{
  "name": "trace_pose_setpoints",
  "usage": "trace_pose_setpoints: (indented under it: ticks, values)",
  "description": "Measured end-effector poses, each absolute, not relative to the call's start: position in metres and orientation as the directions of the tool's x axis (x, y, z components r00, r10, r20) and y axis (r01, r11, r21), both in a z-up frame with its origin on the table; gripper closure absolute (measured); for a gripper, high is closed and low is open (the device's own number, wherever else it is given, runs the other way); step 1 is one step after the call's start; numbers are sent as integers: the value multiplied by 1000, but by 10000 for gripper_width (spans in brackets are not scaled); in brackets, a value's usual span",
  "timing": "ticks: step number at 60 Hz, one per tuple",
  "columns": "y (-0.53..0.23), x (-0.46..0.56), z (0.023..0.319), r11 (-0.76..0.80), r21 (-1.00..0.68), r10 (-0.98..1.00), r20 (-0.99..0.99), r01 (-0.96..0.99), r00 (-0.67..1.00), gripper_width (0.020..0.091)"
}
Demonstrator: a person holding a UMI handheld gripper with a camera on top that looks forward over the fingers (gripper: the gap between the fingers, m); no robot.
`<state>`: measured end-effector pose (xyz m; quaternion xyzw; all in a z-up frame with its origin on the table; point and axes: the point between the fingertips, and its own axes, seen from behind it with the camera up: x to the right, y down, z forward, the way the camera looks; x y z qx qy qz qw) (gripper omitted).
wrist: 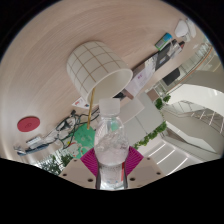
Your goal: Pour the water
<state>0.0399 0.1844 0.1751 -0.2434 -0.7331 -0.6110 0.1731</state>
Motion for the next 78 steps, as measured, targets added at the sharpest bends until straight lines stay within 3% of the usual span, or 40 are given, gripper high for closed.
trace_pose_setpoints:
  ticks: [9,14,19,21,25,30,33,34,36,40,41,43,57,70,78]
  values:
    - [179,41,168,144,705,196,667,694,-719,804]
    - [182,50,194,49,405,243,882,913,-404,804]
    - [185,66,232,-57,-103,221,969,993,114,803]
    - [161,78,236,-94,-345,130,926,934,355,799]
    - [161,106,238,-147,-700,152,682,699,716,758]
    - [148,128,217,-187,-932,169,280,310,945,705]
    - [141,148,202,-193,-965,173,143,176,975,673]
    - [136,147,182,-177,-977,156,94,121,983,660]
    - [141,158,184,-201,-971,194,87,126,977,645]
    - [139,163,146,-219,-970,245,53,108,968,643]
    - [137,159,124,-213,-973,247,36,90,968,643]
    - [138,166,130,-234,-968,264,27,91,964,643]
    - [141,171,44,-341,-931,296,24,129,955,613]
    - [136,178,39,-349,-934,288,-27,78,957,608]
    - [133,181,36,-377,-923,260,-24,78,965,535]
